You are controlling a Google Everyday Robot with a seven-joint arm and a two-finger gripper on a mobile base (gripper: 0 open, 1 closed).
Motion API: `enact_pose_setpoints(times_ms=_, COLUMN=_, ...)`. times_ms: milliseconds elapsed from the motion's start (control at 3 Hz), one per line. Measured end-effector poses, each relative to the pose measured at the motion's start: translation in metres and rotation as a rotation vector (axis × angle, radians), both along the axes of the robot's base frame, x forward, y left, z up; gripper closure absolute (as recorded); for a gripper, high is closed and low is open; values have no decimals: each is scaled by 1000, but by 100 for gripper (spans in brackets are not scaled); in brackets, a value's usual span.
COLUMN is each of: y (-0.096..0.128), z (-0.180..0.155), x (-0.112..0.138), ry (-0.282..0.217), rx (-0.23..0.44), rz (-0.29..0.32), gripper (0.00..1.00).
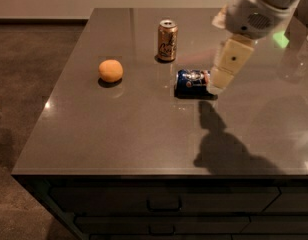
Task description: Move orange near orange can
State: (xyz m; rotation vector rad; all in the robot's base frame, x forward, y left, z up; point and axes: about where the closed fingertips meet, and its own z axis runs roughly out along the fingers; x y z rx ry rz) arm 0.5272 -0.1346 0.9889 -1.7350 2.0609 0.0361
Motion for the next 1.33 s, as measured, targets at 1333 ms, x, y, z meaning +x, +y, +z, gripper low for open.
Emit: enact_pose_setpoints(times_ms=1333, y=119, z=-45, x=132, ry=36, rx=116, rz=-64, gripper=0)
